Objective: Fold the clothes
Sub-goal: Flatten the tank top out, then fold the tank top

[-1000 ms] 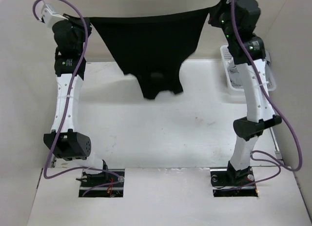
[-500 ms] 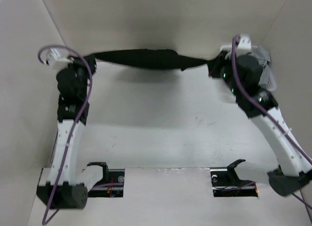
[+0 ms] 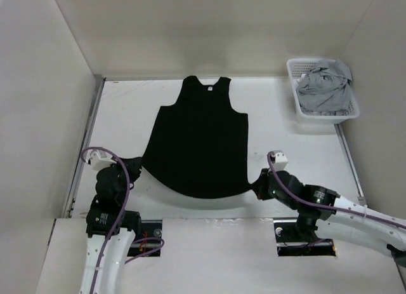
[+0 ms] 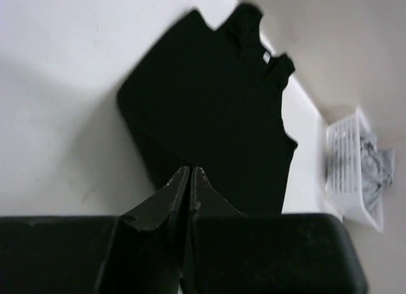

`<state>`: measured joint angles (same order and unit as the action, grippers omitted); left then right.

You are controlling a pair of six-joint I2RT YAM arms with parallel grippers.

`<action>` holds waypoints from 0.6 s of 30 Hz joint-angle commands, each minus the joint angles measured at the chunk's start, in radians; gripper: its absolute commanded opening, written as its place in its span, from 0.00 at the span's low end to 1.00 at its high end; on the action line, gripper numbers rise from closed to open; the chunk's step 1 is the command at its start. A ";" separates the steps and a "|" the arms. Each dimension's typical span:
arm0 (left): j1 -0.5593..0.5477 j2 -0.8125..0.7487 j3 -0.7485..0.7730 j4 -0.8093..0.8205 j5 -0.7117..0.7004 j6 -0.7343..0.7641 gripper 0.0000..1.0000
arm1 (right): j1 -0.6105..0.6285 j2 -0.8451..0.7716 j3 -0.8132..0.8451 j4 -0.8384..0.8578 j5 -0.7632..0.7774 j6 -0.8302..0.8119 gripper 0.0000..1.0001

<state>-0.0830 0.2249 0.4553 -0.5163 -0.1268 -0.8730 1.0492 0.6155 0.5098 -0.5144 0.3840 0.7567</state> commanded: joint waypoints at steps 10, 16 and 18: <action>-0.087 -0.049 0.116 -0.138 -0.140 -0.087 0.00 | 0.247 0.051 0.131 -0.123 0.191 0.231 0.00; -0.056 0.444 0.092 0.425 -0.214 -0.116 0.00 | -0.369 0.344 0.220 0.385 -0.150 -0.155 0.00; -0.056 0.653 0.188 0.569 -0.234 -0.110 0.00 | -0.522 0.481 0.304 0.477 -0.258 -0.174 0.00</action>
<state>-0.1493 0.6838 0.5575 -0.3027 -0.2993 -0.9741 0.6750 0.9844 0.7082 -0.3191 0.3031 0.7300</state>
